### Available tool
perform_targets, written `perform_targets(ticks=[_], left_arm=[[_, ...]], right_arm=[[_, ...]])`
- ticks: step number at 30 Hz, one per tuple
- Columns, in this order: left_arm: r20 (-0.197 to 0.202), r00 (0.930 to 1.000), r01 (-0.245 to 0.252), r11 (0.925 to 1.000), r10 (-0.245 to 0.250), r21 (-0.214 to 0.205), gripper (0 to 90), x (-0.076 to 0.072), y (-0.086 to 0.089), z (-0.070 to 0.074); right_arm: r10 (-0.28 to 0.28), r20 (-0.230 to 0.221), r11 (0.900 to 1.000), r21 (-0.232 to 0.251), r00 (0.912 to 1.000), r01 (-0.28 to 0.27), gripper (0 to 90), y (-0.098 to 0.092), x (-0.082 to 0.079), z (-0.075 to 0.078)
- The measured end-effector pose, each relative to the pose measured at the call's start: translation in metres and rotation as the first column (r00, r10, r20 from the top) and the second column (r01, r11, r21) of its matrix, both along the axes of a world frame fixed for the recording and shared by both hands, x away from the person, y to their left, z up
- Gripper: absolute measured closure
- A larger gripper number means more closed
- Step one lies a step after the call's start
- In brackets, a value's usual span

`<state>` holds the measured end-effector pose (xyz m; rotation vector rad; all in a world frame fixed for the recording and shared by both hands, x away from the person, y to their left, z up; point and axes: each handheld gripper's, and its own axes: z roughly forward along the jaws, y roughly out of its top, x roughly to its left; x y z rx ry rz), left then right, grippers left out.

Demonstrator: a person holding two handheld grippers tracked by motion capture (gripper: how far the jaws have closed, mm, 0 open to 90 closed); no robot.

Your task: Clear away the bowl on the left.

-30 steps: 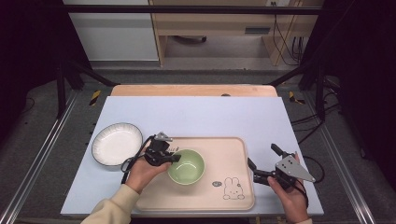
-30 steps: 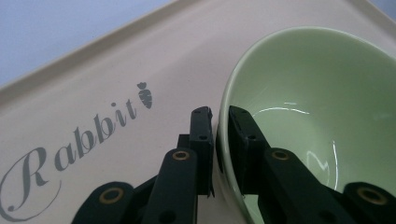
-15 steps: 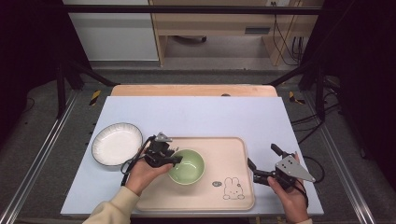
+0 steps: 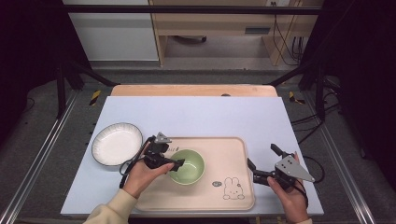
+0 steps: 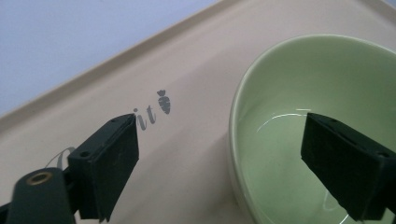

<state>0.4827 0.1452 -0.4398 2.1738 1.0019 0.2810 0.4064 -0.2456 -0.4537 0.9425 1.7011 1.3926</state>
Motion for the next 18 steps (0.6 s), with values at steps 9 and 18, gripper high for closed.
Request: perform_targets(ticks=[9, 18], left_arm=[[0.060, 0.9981, 0.012, 0.9999, -0.011, -0.012, 8.9, -0.004, -0.001, 0.006], [0.113, 0.9934, 0.026, 0.9989, -0.021, -0.038, 8.8, -0.008, -0.001, 0.011]], right_arm=[[-0.003, -0.003, 1.0000, 0.002, 1.0000, 0.003, 2.2, 0.000, 0.001, -0.001], [-0.001, -0.005, 1.0000, 0.001, 1.0000, 0.001, 2.2, 0.002, 0.001, -0.001]])
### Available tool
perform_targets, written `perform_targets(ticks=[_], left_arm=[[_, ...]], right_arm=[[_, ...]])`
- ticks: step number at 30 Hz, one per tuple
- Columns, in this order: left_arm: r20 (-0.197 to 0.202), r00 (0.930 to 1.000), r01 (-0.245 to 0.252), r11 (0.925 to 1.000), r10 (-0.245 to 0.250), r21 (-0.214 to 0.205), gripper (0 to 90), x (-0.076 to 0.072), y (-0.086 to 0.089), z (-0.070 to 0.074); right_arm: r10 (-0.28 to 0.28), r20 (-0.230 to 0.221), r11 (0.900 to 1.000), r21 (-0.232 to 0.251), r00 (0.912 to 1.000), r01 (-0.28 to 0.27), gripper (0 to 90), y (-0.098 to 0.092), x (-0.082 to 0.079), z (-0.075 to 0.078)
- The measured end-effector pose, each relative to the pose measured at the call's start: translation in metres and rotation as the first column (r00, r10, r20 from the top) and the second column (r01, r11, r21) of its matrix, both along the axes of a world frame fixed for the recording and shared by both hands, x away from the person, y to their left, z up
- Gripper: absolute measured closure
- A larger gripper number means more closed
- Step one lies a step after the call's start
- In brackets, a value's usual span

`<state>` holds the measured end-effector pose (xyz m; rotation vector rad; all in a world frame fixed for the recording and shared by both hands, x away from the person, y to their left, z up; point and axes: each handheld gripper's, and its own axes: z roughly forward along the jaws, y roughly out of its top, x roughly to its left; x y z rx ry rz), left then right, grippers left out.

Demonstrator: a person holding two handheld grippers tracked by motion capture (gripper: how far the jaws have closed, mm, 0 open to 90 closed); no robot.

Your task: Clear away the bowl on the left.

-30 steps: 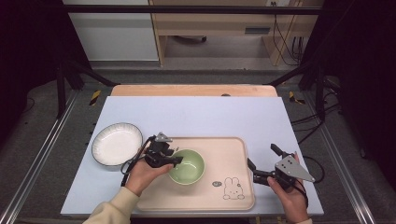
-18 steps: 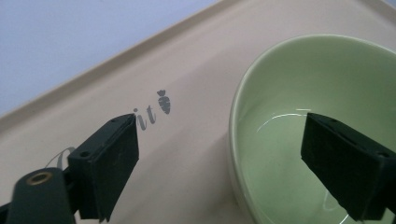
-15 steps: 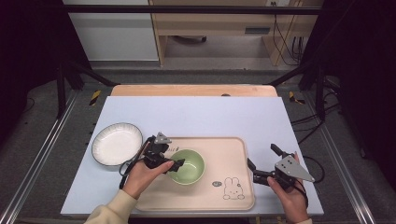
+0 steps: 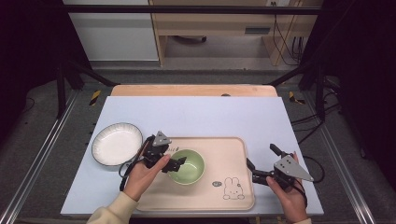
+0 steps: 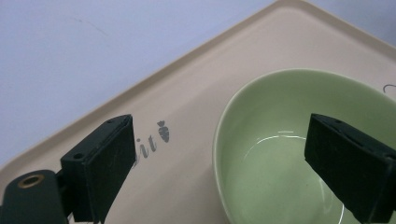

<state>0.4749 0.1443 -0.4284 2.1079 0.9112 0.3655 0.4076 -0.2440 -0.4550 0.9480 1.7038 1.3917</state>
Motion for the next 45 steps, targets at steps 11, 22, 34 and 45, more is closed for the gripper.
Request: perform_targets(ticks=[11, 22, 34, 45], left_arm=[[0.104, 0.9938, 0.047, 0.9965, -0.039, -0.069, 8.3, -0.006, 0.005, 0.014], [0.156, 0.9858, 0.087, 0.9840, -0.062, -0.155, 7.9, -0.011, 0.012, 0.017], [0.266, 0.9629, 0.103, 0.9721, -0.044, -0.211, 7.3, -0.023, 0.036, 0.022], [0.303, 0.9526, 0.047, 0.9672, 0.032, -0.250, 7.2, -0.030, 0.068, 0.027]], right_arm=[[-0.004, 0.011, 1.0000, 0.004, 0.9999, 0.004, 2.1, -0.003, -0.002, 0.001], [-0.011, 0.008, 0.9999, 0.003, 0.9999, 0.011, 2.0, -0.004, -0.002, 0.001], [-0.017, 0.017, 0.9999, 0.001, 0.9997, 0.017, 2.0, -0.004, -0.002, 0.002], [-0.019, 0.022, 0.9998, 0.004, 0.9996, 0.019, 2.0, -0.005, -0.003, 0.002]])
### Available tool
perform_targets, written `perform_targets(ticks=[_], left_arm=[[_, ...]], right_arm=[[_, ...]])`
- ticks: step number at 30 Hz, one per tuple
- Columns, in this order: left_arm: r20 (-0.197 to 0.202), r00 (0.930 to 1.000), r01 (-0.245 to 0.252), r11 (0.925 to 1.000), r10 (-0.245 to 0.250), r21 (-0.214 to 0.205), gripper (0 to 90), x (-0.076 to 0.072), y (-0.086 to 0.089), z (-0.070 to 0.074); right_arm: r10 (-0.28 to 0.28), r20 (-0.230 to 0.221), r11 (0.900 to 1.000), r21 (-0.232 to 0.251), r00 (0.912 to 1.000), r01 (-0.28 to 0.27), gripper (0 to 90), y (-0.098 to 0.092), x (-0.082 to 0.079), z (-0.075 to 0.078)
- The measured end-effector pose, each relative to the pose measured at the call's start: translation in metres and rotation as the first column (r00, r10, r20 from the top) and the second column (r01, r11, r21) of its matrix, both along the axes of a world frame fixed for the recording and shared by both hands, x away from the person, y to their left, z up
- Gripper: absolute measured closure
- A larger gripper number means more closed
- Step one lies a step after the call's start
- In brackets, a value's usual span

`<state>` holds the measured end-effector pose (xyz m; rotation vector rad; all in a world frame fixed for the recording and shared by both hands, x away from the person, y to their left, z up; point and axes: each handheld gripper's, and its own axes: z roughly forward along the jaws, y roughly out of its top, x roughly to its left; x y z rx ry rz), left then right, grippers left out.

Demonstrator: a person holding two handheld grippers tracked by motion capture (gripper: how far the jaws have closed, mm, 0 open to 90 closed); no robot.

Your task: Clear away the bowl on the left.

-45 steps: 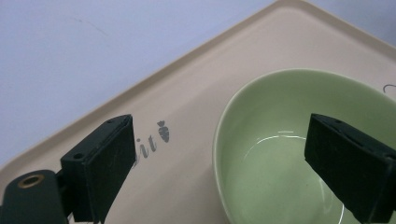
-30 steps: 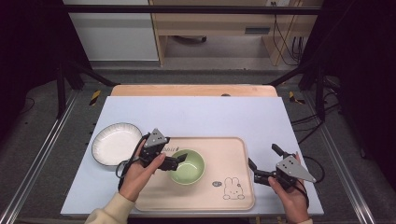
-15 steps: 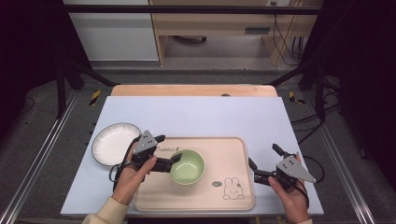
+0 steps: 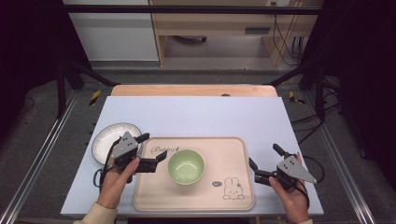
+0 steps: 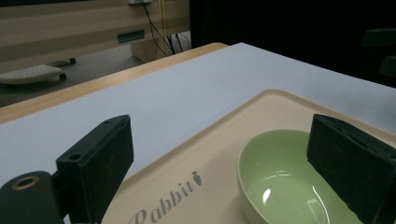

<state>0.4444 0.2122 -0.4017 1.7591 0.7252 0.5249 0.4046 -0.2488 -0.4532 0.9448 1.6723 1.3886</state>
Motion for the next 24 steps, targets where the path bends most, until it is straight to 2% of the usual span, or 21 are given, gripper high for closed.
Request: perform_targets(ticks=[2, 9, 13, 24], left_arm=[[0.008, 0.9999, -0.006, 1.0000, 0.006, 0.003, 7.2, 0.000, 0.005, 0.002], [0.041, 0.9984, -0.037, 0.9989, 0.038, -0.029, 7.2, -0.003, 0.021, 0.007], [0.060, 0.9969, -0.048, 0.9984, 0.050, -0.030, 7.2, -0.005, 0.030, 0.009], [0.090, 0.9919, -0.086, 0.9953, 0.090, -0.043, 6.6, -0.011, 0.056, 0.005]], right_arm=[[0.000, 0.003, 1.0000, -0.001, 1.0000, 0.000, 2.0, 0.000, 0.000, 0.000], [-0.004, 0.005, 1.0000, -0.003, 1.0000, 0.004, 2.0, -0.001, 0.000, 0.000], [-0.004, 0.005, 1.0000, -0.004, 1.0000, 0.004, 2.0, 0.000, 0.000, 0.000], [-0.003, 0.005, 1.0000, -0.007, 1.0000, 0.003, 2.0, -0.001, 0.000, 0.000]])
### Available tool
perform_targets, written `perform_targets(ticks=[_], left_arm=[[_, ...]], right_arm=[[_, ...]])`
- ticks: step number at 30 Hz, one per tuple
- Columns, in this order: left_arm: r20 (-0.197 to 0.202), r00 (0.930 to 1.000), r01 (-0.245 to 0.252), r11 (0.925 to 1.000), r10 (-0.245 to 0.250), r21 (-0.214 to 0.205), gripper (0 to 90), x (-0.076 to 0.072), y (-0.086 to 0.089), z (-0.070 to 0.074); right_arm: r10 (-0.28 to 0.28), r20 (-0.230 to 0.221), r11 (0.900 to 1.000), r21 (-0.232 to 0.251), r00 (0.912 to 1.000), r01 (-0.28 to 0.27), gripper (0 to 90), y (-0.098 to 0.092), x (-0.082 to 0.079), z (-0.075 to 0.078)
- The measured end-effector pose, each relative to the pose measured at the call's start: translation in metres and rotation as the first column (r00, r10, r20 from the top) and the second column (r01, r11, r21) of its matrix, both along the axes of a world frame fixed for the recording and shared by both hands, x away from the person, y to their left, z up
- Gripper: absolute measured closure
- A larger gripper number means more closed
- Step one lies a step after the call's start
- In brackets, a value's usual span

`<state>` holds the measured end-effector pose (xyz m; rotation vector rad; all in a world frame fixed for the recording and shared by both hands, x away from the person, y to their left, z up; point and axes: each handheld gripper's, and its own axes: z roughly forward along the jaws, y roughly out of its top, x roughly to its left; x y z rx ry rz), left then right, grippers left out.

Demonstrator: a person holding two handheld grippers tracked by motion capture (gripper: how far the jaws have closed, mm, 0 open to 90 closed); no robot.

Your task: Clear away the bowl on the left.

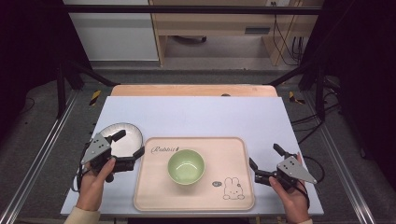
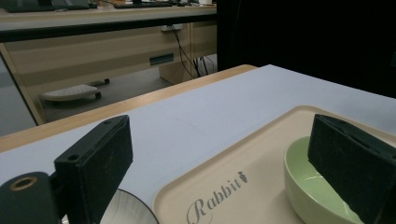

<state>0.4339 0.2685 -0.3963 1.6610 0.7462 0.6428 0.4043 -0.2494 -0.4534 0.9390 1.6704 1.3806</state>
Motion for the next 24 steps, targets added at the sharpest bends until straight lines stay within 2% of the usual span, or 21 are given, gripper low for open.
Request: perform_targets(ticks=[6, 15, 16, 19, 24], left_arm=[[0.013, 0.9997, -0.021, 0.9997, 0.021, -0.008, 6.5, -0.004, 0.015, -0.008], [0.021, 0.9980, -0.059, 0.9975, 0.060, -0.039, 5.7, -0.011, 0.037, -0.034], [0.021, 0.9980, -0.058, 0.9966, 0.059, -0.058, 5.7, -0.012, 0.042, -0.038], [0.022, 0.9982, -0.055, 0.9966, 0.056, -0.060, 5.6, -0.015, 0.048, -0.044], [-0.013, 0.9975, -0.071, 0.9959, 0.070, -0.056, 5.5, -0.014, 0.052, -0.055]], right_arm=[[-0.002, 0.003, 1.0000, 0.000, 1.0000, 0.002, 2.0, 0.000, 0.000, 0.000], [0.001, 0.005, 1.0000, -0.006, 1.0000, 0.000, 2.0, 0.000, 0.000, 0.000], [0.002, 0.009, 1.0000, -0.007, 1.0000, -0.002, 2.0, 0.000, 0.000, 0.000], [0.001, 0.011, 1.0000, -0.003, 0.9999, -0.001, 2.0, 0.000, -0.001, 0.001], [0.004, 0.010, 1.0000, 0.000, 0.9999, -0.004, 2.0, 0.000, -0.001, 0.001]])
